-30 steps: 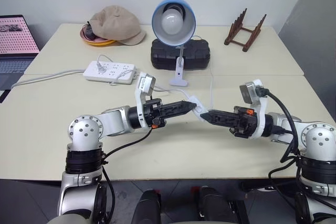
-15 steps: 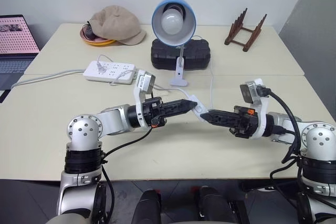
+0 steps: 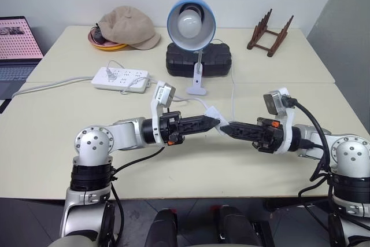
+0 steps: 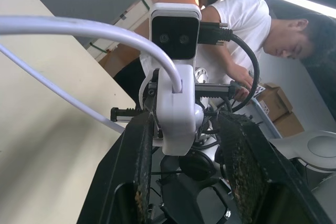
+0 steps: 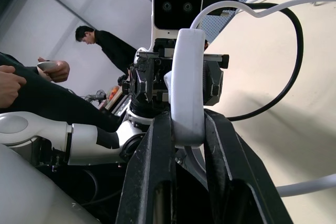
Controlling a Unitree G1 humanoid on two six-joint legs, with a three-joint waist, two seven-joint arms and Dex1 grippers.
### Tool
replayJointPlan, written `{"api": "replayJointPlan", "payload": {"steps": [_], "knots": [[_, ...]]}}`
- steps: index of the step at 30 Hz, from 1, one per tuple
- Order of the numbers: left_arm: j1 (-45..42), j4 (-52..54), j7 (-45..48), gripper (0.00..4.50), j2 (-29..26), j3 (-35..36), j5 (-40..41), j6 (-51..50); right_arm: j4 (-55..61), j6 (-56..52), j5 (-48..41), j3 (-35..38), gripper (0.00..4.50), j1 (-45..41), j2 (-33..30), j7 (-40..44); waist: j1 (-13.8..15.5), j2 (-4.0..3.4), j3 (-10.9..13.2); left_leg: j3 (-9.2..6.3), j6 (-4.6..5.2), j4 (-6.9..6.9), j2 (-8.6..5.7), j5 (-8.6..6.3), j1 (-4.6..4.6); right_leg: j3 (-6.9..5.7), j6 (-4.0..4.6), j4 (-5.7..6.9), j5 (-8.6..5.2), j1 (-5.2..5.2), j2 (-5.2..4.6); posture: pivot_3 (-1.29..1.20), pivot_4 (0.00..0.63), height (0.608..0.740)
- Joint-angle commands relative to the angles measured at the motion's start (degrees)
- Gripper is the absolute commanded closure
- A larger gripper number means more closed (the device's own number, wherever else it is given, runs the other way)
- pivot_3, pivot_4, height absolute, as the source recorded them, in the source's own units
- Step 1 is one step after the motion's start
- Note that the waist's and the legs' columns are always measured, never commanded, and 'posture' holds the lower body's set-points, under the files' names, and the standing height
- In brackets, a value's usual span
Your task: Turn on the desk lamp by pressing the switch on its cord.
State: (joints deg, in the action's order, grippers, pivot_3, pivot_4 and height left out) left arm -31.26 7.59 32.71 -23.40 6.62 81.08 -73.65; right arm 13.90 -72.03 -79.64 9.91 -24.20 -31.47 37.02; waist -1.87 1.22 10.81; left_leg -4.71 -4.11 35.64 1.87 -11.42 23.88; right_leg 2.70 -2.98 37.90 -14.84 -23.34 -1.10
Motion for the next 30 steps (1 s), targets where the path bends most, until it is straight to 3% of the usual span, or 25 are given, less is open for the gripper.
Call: {"api": "replayJointPlan", "payload": {"steps": [1, 7, 20, 22, 30], "knots": [[-1.16, 0.56, -0.58, 2.98, 0.30, 0.69, 2.38, 0.29, 2.29, 0.36, -1.86, 0.18, 4.13, -0.28, -0.92, 0.35, 0.00, 0.00, 0.00, 0.00, 0.00, 0.00, 0.00, 0.00, 0.00, 0.00, 0.01, 0.00, -0.01, 0.00, 0.00, 0.00, 0.150, 0.740], [-1.02, 0.00, -1.18, 3.96, -0.15, 1.08, 3.55, 0.46, 2.02, 0.43, -1.96, 0.04, 4.13, -0.19, -1.36, 0.57, 0.00, 0.00, 0.00, 0.00, 0.00, 0.00, 0.00, 0.00, 0.00, 0.00, 0.00, -0.01, 0.00, 0.00, 0.00, 0.00, 0.150, 0.740], [0.26, 0.90, -3.31, 3.98, -0.44, 0.64, 6.41, 0.76, 2.33, 1.21, -1.76, -0.52, 4.13, 0.27, -1.99, 0.76, 0.00, 0.00, 0.00, 0.00, 0.00, -0.01, 0.00, 0.00, 0.01, 0.00, 0.01, -0.02, -0.01, 0.00, 0.00, 0.00, 0.150, 0.740], [0.52, 0.40, -3.55, 3.28, -0.26, 0.87, 7.20, 0.89, 2.35, 1.47, -1.52, -0.74, 4.13, 0.13, -2.16, 0.94, 0.00, 0.00, 0.00, 0.00, 0.00, -0.03, 0.00, 0.00, 0.00, 0.00, 0.02, -0.03, -0.01, 0.00, 0.00, 0.00, 0.150, 0.740], [1.69, -1.31, -2.66, 1.78, -3.77, 2.88, 2.70, 2.71, 1.77, 3.02, 2.04, -1.88, 4.13, -1.07, -2.89, 2.18, -0.13, 0.00, 0.00, 0.00, 0.00, -0.02, 0.00, 0.00, 0.00, 0.00, 0.04, -0.03, -0.03, -0.01, 0.00, 0.00, 0.150, 0.740]]}}
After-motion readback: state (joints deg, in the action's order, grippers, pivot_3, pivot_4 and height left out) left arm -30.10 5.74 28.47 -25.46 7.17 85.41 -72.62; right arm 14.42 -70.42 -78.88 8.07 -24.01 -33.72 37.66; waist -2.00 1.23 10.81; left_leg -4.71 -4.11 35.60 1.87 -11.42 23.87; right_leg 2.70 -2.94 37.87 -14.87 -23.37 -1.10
